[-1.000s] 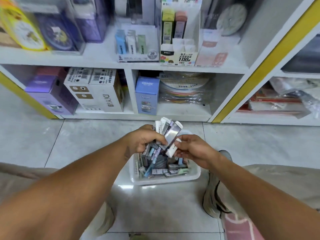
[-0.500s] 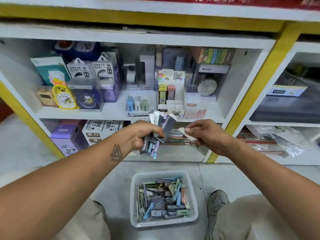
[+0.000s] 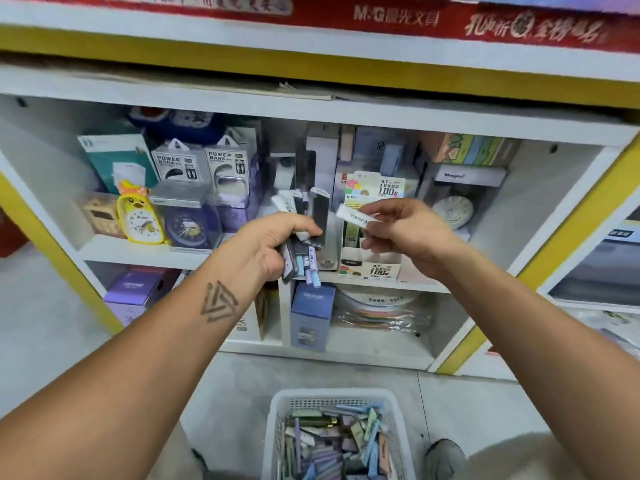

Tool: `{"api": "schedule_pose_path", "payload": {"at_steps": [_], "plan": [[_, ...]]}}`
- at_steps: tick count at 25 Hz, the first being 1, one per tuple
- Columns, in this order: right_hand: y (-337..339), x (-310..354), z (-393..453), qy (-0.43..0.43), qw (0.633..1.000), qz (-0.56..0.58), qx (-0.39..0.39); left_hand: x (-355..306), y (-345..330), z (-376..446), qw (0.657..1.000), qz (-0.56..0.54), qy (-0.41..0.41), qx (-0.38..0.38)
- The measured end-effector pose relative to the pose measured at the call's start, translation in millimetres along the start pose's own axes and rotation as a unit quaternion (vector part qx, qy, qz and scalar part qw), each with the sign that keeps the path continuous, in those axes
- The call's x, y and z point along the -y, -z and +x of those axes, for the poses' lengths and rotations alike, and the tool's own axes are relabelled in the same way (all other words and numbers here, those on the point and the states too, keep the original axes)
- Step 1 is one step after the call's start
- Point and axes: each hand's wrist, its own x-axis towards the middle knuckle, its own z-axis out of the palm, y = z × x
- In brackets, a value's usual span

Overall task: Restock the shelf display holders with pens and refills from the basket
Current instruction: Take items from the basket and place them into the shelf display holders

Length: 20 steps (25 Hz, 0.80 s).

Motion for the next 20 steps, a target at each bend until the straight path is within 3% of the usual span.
{"api": "schedule_pose_path", "payload": {"at_steps": [6,10,15,18,20], "plan": [[-20,-4,46,0.054,0.997,0.025,-0.042,-8,23,21,0.999,-0.038,0.004,-0.017],[-37,-6,68,0.058,0.997,0.033,-0.027,-14,39,32,0.997,-0.060,0.002,-0.039],[-50,-13,83,0.139,0.987,-0.064,-0.057,-24,53,36,0.994,-0.089,0.003,-0.062],[-63,-21,90,0.233,0.943,-0.216,-0.101,-23,57,35,0.992,-0.101,0.005,-0.070],[-76,-26,92,0.256,0.923,-0.277,-0.083,-21,58,34,0.992,-0.104,0.009,-0.073]]}}
